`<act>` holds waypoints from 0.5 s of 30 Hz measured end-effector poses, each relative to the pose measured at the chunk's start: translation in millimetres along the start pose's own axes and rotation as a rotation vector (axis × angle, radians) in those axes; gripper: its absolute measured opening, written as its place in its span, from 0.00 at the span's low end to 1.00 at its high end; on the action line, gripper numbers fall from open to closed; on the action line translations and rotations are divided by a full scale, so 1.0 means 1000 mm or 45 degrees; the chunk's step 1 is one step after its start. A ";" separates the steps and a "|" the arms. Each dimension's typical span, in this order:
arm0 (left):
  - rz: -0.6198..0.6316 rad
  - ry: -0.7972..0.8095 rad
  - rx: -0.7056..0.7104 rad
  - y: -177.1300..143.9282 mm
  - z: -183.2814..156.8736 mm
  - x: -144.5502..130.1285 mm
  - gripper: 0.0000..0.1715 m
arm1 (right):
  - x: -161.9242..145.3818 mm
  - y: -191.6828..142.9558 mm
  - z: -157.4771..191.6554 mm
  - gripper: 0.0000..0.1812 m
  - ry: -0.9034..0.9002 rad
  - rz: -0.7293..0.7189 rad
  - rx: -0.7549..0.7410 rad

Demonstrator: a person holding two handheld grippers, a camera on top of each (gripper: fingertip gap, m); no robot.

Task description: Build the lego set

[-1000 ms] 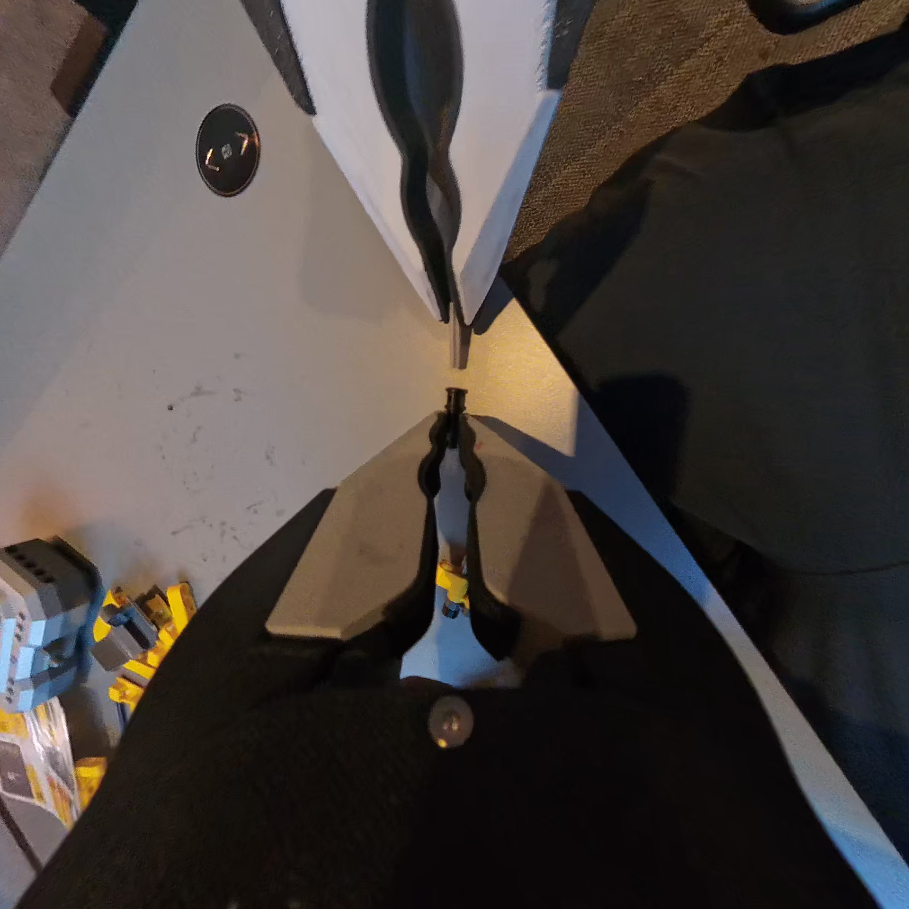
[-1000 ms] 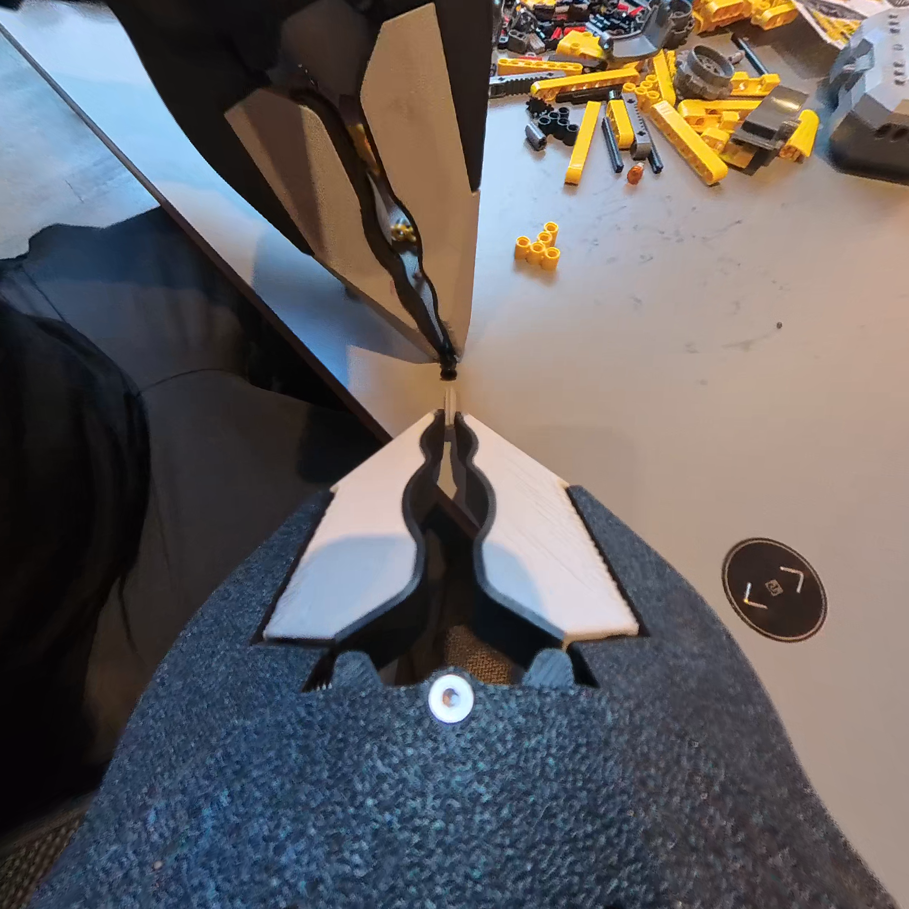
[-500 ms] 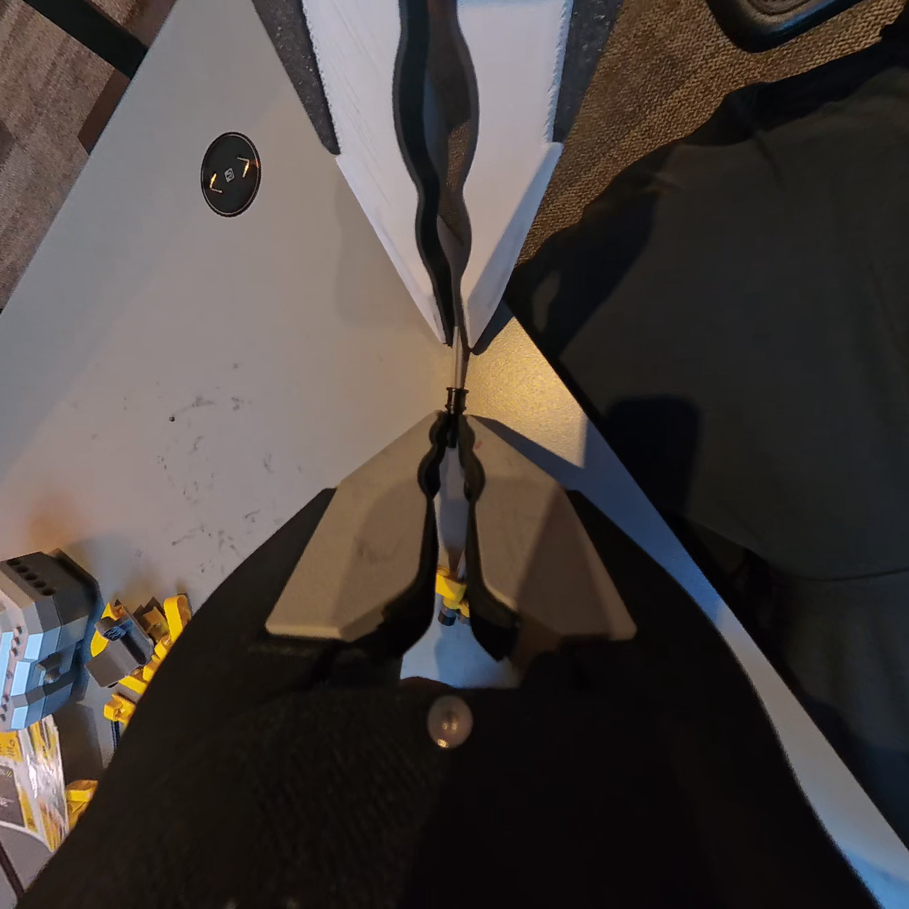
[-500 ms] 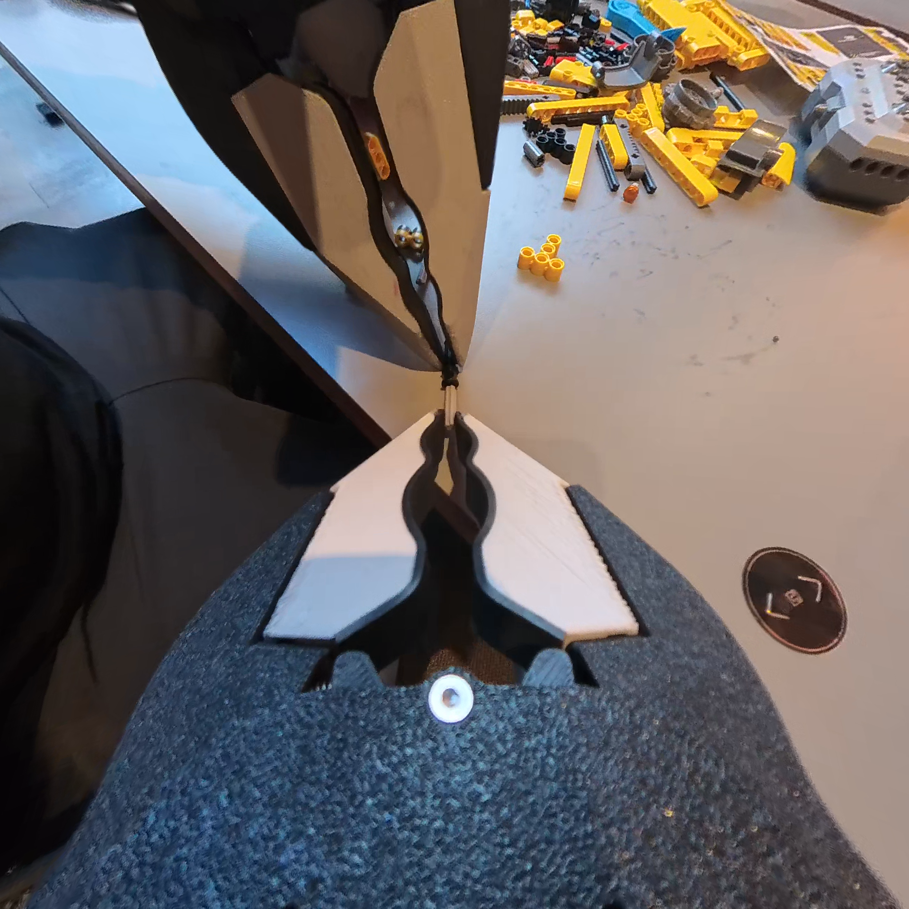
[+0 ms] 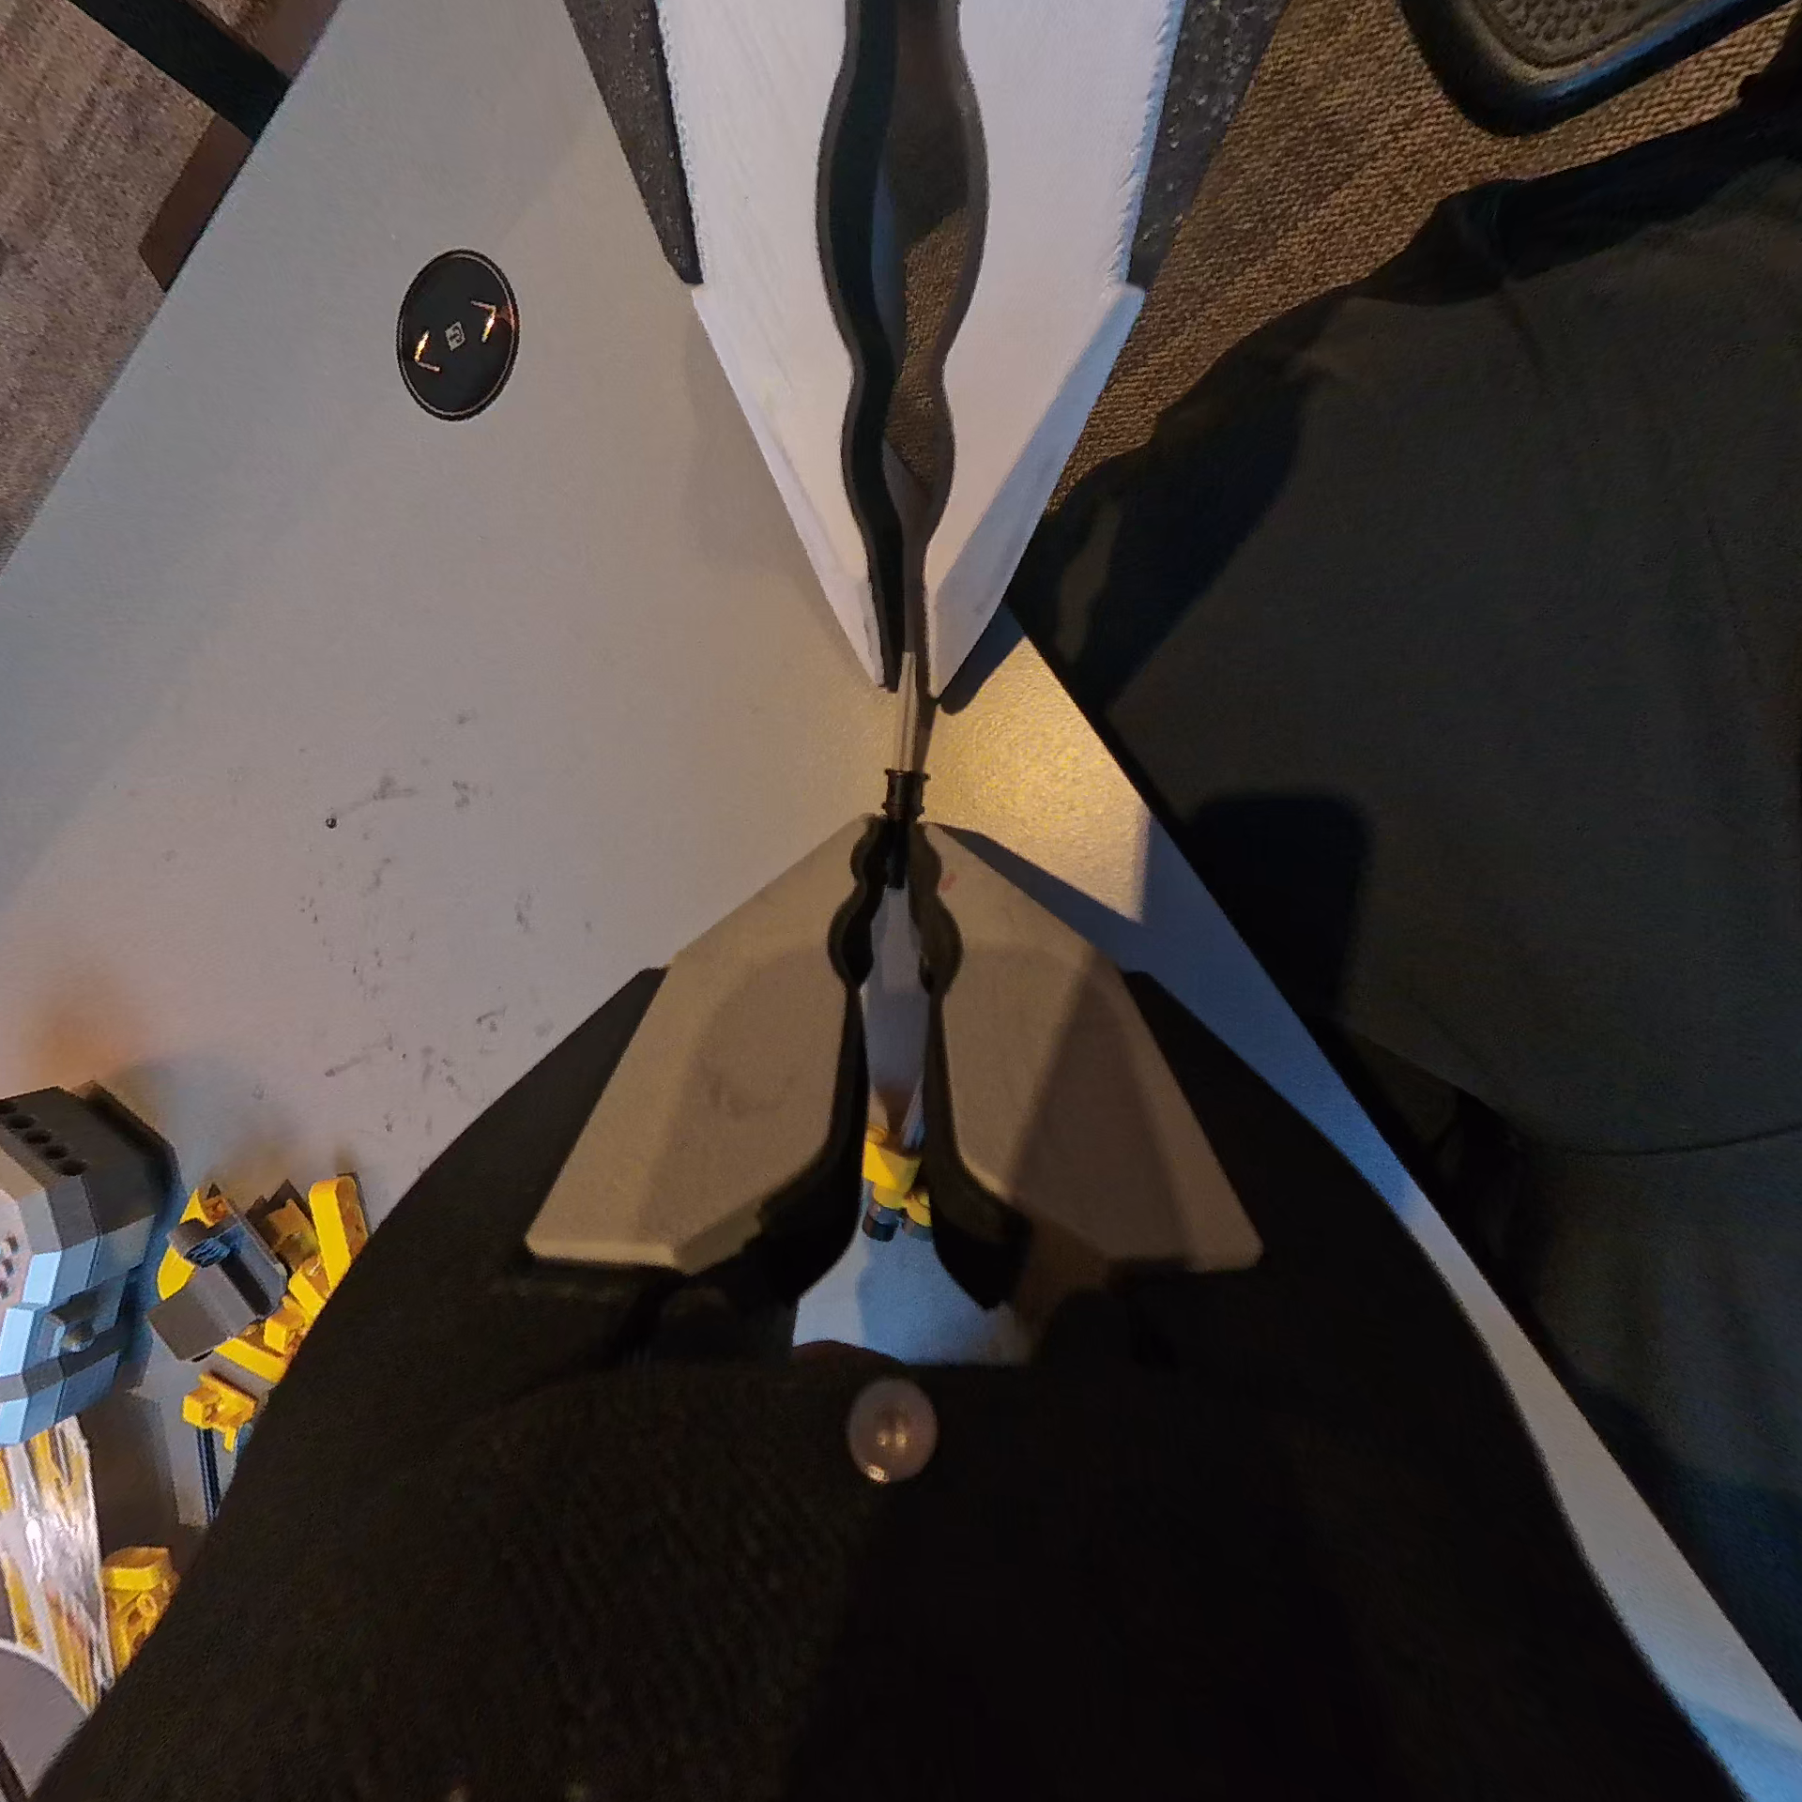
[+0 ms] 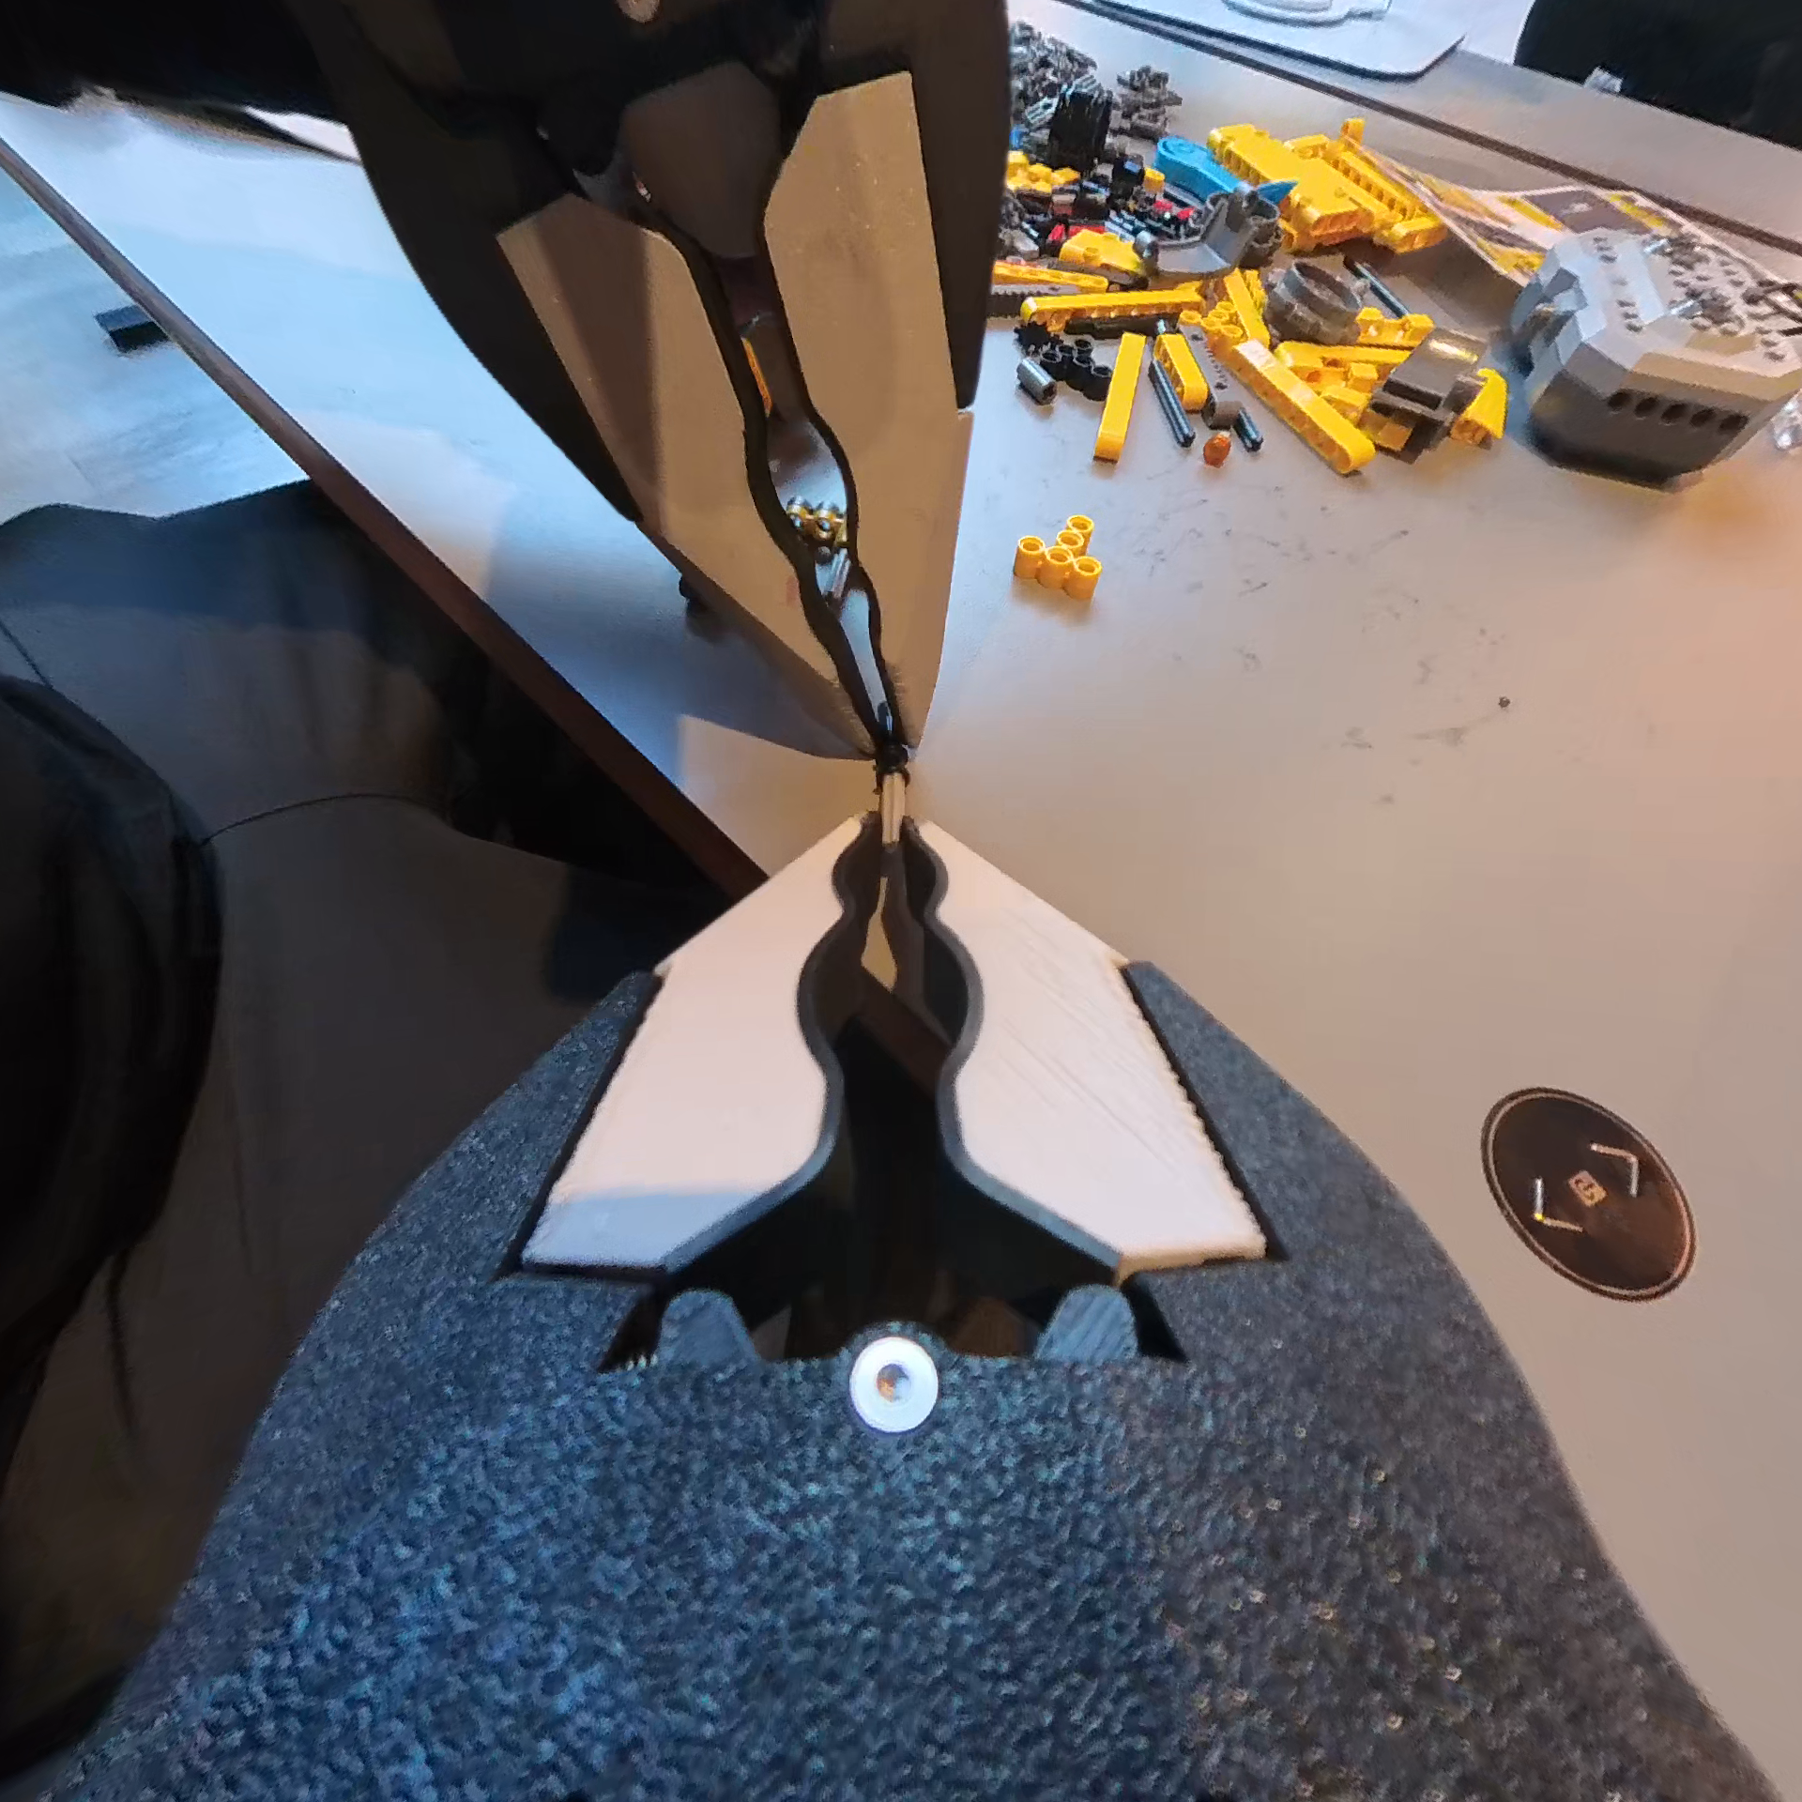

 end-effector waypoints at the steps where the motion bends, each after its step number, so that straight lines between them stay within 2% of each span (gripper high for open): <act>1: 0.001 -0.002 -0.001 0.000 0.000 0.000 0.02 | -0.001 0.001 0.000 0.02 -0.002 0.006 -0.003; 9: 0.012 -0.022 -0.015 0.000 0.000 0.000 0.02 | -0.003 0.003 -0.001 0.02 -0.040 0.010 -0.028; 15: 0.066 0.052 -0.027 0.001 0.000 0.002 0.01 | -0.001 0.004 -0.001 0.02 -0.082 0.072 -0.005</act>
Point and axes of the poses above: each gripper's, where its closed fingertips meet, y out along the fingers, x out of its top, z = x × y across the jaws, the point moved 3 cm from there along -y, back along the fingers, and after that the axes turned 4 degrees about y, right-handed, at the moved point
